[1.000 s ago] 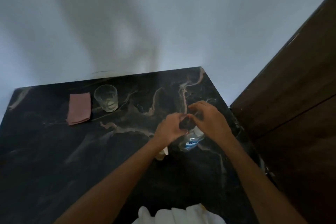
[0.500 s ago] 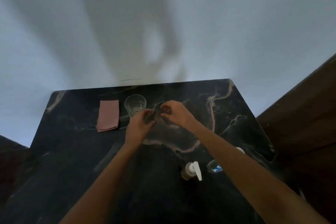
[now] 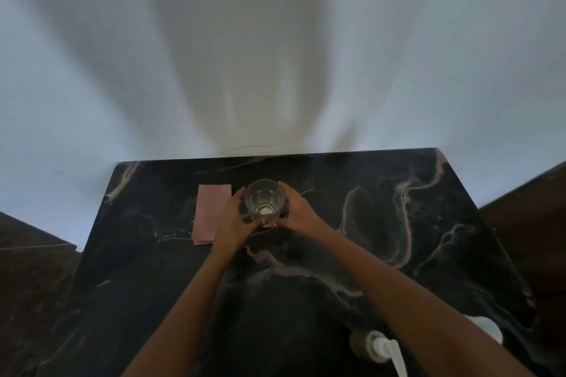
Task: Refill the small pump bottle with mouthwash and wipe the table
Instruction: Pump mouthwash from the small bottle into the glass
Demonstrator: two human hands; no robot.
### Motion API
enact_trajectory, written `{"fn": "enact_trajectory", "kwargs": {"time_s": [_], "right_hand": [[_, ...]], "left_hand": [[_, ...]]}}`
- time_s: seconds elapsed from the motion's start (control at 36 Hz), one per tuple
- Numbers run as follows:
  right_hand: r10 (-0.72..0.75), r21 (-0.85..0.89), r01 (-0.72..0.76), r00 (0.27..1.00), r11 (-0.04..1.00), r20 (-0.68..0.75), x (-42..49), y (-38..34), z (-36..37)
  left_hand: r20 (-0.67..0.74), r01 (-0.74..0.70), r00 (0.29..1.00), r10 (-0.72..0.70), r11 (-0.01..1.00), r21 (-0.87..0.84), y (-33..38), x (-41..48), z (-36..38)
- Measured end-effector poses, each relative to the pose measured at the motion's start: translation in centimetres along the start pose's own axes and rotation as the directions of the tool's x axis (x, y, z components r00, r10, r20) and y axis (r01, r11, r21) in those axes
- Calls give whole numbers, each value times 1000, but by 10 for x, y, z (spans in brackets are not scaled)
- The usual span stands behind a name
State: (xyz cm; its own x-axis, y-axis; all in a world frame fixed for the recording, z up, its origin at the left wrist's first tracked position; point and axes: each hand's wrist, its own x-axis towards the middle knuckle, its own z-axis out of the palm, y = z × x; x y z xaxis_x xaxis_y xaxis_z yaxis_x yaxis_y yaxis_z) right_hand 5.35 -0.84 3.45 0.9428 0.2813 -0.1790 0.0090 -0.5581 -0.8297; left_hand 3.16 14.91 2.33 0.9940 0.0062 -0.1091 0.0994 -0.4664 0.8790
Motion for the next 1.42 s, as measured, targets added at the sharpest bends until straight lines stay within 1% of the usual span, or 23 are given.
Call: {"fn": "enact_trajectory", "kwargs": {"time_s": [0.11,0.25,0.42,0.5,0.58,0.72,0.83,0.97,1.03,1.17,1.22,1.36,1.42], "right_hand": [[9,5,-9,1000,1000,24,7,-2,4],[6,50,-6,1000,999,-6,10,-6,1],[-14,67,14,1000,998,-10,2,-13,1],[-36,43,37,999,998,-15,-9,-16,0],[-45,19,44,999,999,17,-24,-21,-2],[-39,-37,41,998,998,48,-56,-30,-7],[-49,-102,51,998,993,27,-86,-38,-8],[-48,-142,46,999,989,-11,-126,-46,-5],[-36,-133,35,999,991,-7,-142,-50,-2],[-12,-111,15,1000,994,24,-180,-52,9],[7,-87,-7,1000,996,4,-194,-50,15],[52,48,-50,998,998,-44,-223,-38,35],[70,59,-67,996,996,-51,-232,-31,43]], "left_hand": [[69,-54,996,57,997,-49,-4,9,2],[92,11,996,0,992,-127,-9,13,5],[109,25,994,-9,989,-146,-9,9,4],[82,41,996,-29,989,-145,0,2,5],[151,0,988,28,983,-182,8,-18,-3],[137,-37,988,67,978,-205,26,-57,-8],[124,-92,985,121,972,-218,36,-85,-10],[81,-95,990,114,973,-212,41,-121,-8],[69,-94,992,110,974,-204,42,-137,-8],[112,-72,989,100,970,-231,39,-175,-10],[126,-68,987,100,969,-239,36,-187,-9],[136,-54,986,94,961,-271,20,-212,-2],[153,-35,985,80,961,-273,10,-220,3]]}}
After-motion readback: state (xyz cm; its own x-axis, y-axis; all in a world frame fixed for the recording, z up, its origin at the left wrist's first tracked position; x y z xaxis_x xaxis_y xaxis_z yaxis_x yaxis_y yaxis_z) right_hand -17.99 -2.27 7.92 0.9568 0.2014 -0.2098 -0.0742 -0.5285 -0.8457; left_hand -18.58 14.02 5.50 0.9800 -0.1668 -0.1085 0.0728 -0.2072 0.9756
